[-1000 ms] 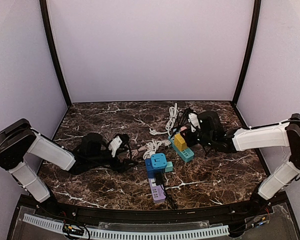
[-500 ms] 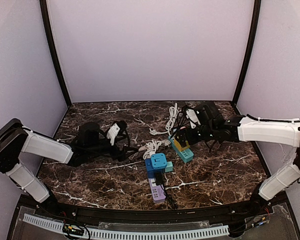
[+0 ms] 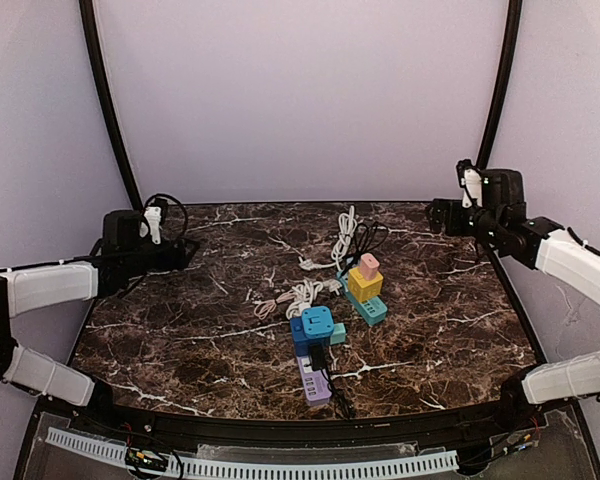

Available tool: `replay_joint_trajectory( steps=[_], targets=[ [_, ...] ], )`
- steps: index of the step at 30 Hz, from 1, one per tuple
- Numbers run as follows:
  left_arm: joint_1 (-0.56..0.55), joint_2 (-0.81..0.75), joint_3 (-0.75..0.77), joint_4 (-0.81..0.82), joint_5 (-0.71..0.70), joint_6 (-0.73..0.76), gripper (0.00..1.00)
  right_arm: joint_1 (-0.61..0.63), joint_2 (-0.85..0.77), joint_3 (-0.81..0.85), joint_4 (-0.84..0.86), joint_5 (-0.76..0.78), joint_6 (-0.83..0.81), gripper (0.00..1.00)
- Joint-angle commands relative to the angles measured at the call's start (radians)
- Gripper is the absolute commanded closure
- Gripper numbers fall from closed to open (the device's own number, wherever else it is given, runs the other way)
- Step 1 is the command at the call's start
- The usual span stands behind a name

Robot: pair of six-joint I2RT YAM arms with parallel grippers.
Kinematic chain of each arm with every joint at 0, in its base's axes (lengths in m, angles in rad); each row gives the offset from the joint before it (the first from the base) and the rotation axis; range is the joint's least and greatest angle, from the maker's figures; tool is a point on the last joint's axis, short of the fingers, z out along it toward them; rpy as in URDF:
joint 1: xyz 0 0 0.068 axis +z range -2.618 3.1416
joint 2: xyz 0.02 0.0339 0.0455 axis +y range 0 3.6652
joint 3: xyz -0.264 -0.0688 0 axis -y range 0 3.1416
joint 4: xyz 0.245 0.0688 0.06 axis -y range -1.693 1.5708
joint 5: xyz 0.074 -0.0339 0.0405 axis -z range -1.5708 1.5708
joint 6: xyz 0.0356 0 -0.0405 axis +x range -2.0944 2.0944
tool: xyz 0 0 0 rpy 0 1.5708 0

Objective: Insert the plug
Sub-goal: Reset both arms

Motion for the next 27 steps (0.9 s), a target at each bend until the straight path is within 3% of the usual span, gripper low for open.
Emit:
replay_joint_trajectory(
  steps=[1,9,15,27],
  targets=[
    [0.172,-0.132,-0.056,-0.170,-0.076,-0.050,0.12,-0.126,-0.084,-0.190,0.162,-0.028,-0.039,0.01],
    [0.332,-0.278,-0.170,-0.190,-0.108,-0.004,0.12,-0.181,-0.216,-0.434,0.338,-0.006,-0.046,0.01],
    [0.344,-0.326,-0.234,-0.159,-0.069,0.020,0.11,-0.181,-0.264,-0.485,0.313,0.068,0.029,0.01],
    [0.348,-0.364,-0.309,-0.141,0.009,0.048,0.10,-0.181,-0.299,-0.619,0.467,0.059,-0.041,0.01]
  ],
)
